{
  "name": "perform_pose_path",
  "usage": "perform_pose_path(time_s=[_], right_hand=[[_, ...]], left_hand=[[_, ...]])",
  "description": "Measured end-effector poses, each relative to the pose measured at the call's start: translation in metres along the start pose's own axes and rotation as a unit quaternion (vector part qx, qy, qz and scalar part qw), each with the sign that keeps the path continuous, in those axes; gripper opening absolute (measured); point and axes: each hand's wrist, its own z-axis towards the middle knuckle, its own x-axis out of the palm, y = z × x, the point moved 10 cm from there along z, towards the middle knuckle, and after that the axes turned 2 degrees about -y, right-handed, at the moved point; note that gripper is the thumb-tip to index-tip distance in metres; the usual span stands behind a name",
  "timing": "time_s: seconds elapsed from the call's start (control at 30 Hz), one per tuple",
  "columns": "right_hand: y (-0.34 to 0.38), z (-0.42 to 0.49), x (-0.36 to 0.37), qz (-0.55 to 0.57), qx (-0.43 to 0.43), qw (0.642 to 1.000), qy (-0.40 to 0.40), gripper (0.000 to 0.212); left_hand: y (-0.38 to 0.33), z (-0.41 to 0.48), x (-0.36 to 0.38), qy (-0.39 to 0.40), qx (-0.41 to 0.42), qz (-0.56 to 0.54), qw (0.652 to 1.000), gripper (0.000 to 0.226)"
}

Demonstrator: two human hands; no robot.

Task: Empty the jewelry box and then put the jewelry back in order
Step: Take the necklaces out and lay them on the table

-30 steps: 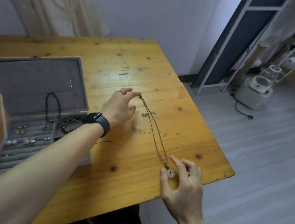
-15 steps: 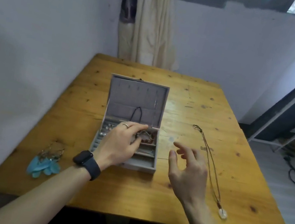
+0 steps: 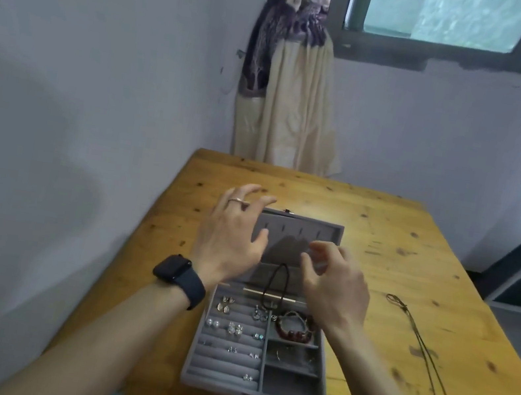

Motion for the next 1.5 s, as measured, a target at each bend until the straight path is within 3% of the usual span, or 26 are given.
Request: perform_pose_path(time_s=[0.17, 0.3, 0.5, 0.83, 1.0, 1.2, 1.33, 1.5], right_hand=[[0.005, 0.014, 0.02, -0.102, 0.013, 0.994, 0.033, 0.02], [0.004, 0.02, 0.024, -0.127, 0.03, 0.991, 0.02, 0.021], [0.006, 0.021, 0.021, -0.142, 0.043, 0.989, -0.005, 0.024], [0.006, 0.017, 0.034, -0.117, 0.098, 0.988, 0.037, 0.026], [0.01, 0.021, 0.02, -0.02, 0.107, 0.994, 0.002, 0.023], [0.041, 0.039, 0.0, 0.016, 0.026, 1.0, -0.001, 0.015], [0.054, 0.046, -0.016, 0.117, -0.029, 0.993, 0.018, 0.004], [0.069, 0.051, -0.056, 0.197, -0.068, 0.978, 0.01, 0.014]], left_hand=[[-0.003, 0.039, 0.035, 0.131, 0.006, 0.11, 0.985, 0.063], [0.002, 0.044, 0.059, 0.219, -0.012, 0.129, 0.967, 0.049], [0.004, 0.041, 0.051, 0.165, 0.001, 0.092, 0.982, 0.04], [-0.001, 0.037, 0.044, 0.132, 0.003, 0.084, 0.988, 0.04], [-0.002, 0.035, 0.04, 0.128, 0.0, 0.084, 0.988, 0.039], [-0.002, 0.034, 0.042, 0.145, -0.001, 0.092, 0.985, 0.041], [-0.002, 0.037, 0.04, 0.167, -0.012, 0.067, 0.984, 0.043], [-0.012, 0.048, 0.025, 0.181, -0.021, -0.025, 0.983, 0.043]])
